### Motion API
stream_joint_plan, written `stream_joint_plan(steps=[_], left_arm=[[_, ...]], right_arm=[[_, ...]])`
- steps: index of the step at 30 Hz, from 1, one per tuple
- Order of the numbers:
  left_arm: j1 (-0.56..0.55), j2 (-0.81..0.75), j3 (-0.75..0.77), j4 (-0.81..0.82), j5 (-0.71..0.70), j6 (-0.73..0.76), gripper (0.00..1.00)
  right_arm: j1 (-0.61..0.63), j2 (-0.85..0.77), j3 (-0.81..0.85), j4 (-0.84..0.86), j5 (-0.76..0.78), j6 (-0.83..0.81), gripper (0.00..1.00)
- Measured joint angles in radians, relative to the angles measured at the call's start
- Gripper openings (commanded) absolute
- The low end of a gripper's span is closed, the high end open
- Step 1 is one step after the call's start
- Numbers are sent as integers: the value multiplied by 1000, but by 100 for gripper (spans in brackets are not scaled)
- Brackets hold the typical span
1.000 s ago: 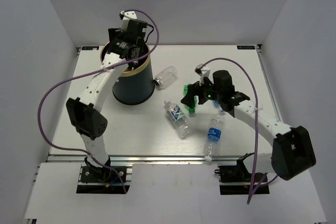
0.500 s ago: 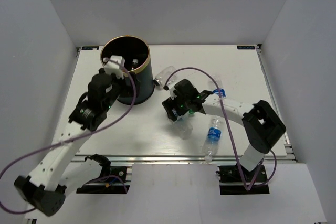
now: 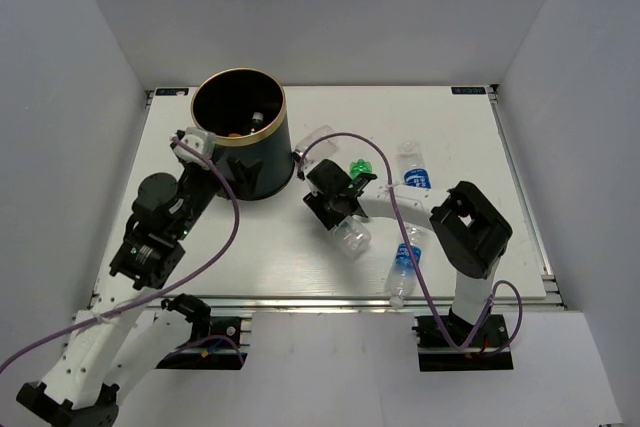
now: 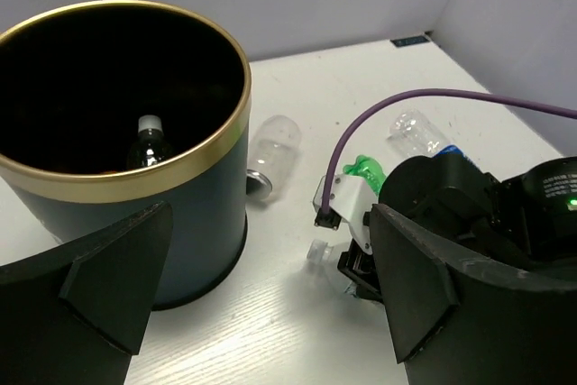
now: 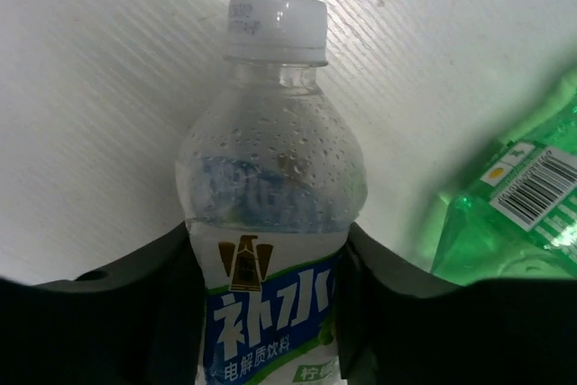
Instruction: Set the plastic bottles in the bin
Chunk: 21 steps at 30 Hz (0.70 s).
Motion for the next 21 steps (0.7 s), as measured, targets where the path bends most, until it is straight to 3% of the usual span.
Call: stream_joint_plan(steps=[7, 11, 16, 21], left_arm=[[0, -187, -76, 38, -1, 0, 100], [0, -201, -76, 44, 8, 4, 100], [0, -193, -81, 18, -10, 4, 100], [8, -269, -95, 11, -58, 3, 100]], right_arm=[[-3, -92, 8, -21, 8, -16, 17], [-9, -203, 166, -21, -18, -56, 17], [-14, -252, 446, 117, -51, -119, 7], [-18, -259, 528, 309, -129, -153, 4]])
